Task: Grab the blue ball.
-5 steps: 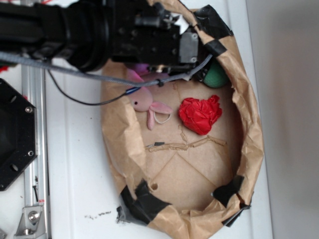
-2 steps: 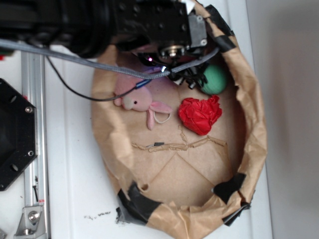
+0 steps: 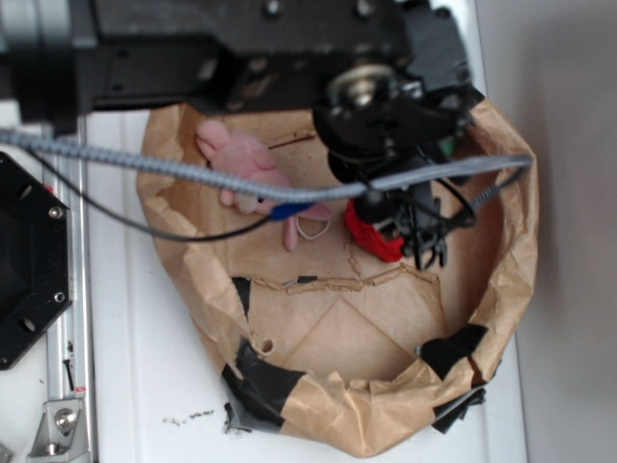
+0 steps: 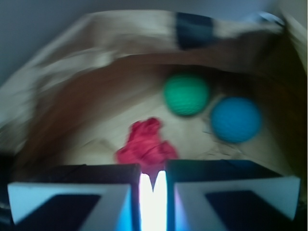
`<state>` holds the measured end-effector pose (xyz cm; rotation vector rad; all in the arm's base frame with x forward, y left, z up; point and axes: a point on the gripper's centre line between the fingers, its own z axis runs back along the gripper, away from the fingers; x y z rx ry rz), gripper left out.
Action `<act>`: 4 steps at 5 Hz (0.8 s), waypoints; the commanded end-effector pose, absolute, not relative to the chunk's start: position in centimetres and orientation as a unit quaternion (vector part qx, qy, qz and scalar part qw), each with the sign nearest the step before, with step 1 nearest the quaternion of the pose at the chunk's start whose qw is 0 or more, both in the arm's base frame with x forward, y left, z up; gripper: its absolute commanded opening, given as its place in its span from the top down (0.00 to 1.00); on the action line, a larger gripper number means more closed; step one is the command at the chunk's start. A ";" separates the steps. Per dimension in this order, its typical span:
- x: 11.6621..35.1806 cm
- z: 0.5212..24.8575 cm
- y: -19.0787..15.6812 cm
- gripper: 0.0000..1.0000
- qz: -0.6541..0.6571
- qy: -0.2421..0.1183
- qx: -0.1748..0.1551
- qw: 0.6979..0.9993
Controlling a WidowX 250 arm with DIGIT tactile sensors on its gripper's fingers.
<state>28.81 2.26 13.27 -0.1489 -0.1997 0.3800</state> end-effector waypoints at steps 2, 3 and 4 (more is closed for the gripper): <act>26.4 12.7 6.7 0.00 0.302 -0.128 -0.024 0.944; 24.9 11.0 8.7 0.00 0.379 -0.135 0.015 0.915; 23.7 9.8 10.3 0.00 0.415 -0.131 0.022 0.900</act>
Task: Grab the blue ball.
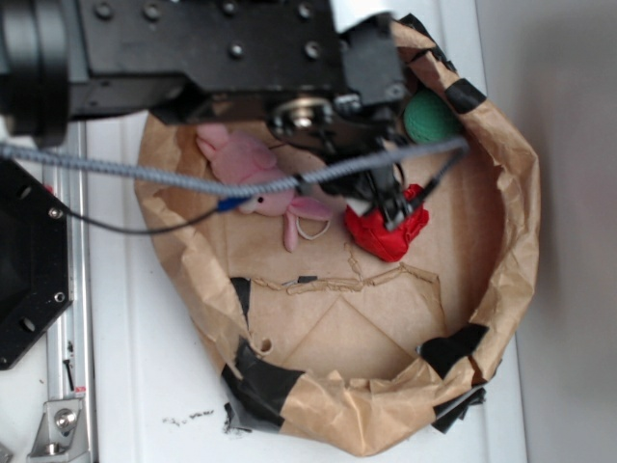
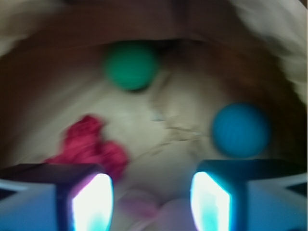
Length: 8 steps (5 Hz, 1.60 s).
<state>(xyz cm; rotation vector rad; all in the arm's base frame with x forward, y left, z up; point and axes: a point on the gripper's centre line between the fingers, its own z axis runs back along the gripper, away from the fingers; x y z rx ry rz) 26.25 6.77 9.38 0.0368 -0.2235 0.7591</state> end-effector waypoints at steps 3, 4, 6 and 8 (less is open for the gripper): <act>24.3 7.0 12.7 0.00 0.430 -0.138 0.036 0.891; 24.3 6.4 13.1 0.00 0.431 -0.137 0.050 0.891; 25.4 6.4 13.6 0.00 0.417 -0.153 0.062 0.894; 23.2 5.3 14.2 0.00 0.408 -0.118 0.104 0.899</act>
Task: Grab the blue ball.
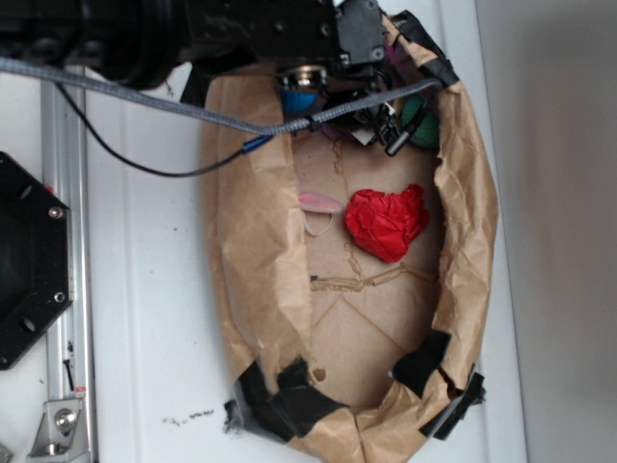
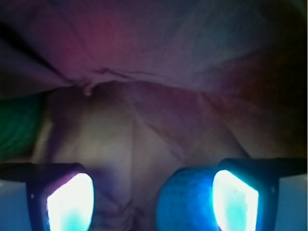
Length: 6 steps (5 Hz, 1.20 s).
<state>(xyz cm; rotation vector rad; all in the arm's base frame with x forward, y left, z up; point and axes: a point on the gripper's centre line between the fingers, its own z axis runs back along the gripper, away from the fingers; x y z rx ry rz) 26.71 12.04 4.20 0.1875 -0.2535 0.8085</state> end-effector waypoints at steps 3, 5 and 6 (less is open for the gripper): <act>21.9 4.4 15.0 0.00 0.447 -0.096 0.093 0.885; 23.4 3.7 15.6 1.00 0.433 -0.098 0.098 0.891; 23.9 4.7 14.7 1.00 0.411 -0.089 0.075 0.904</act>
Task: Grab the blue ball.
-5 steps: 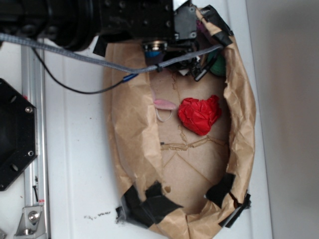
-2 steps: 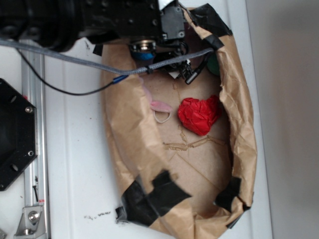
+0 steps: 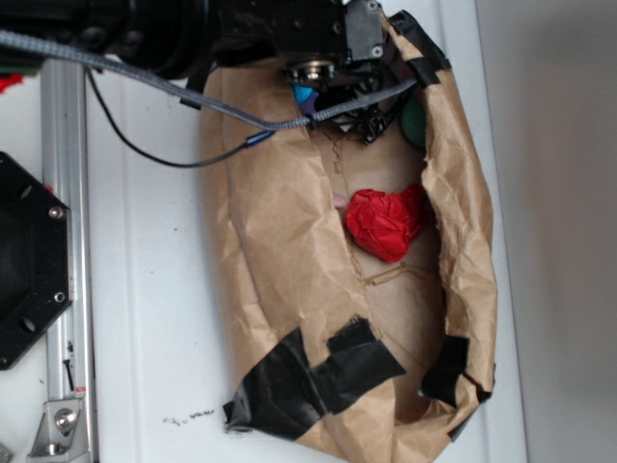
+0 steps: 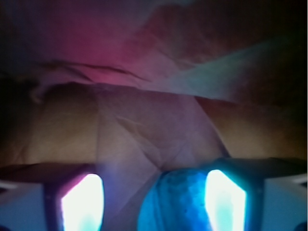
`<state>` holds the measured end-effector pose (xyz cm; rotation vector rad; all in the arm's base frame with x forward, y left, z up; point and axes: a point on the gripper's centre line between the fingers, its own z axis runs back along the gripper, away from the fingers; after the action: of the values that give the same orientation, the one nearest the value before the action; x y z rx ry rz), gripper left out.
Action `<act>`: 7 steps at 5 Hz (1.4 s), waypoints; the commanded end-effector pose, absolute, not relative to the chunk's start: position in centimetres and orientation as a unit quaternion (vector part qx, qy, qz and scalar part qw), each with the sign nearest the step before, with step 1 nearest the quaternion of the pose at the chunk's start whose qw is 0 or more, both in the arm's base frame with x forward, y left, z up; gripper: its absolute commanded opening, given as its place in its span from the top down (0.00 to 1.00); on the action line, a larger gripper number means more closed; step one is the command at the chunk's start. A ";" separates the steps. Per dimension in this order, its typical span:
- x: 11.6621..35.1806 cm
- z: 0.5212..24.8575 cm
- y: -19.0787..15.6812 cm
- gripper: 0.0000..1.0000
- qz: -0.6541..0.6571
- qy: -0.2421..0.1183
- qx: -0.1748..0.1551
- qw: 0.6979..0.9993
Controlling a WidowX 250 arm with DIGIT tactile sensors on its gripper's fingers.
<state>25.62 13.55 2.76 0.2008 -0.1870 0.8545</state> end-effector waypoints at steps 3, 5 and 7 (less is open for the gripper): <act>27.0 13.7 6.5 1.00 0.243 -0.154 0.011 0.958; 26.7 14.2 6.0 1.00 0.219 -0.150 0.014 0.964; 25.2 11.8 8.3 0.00 0.225 -0.122 0.030 0.966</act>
<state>26.73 5.89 10.14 0.0590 -0.2069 0.4433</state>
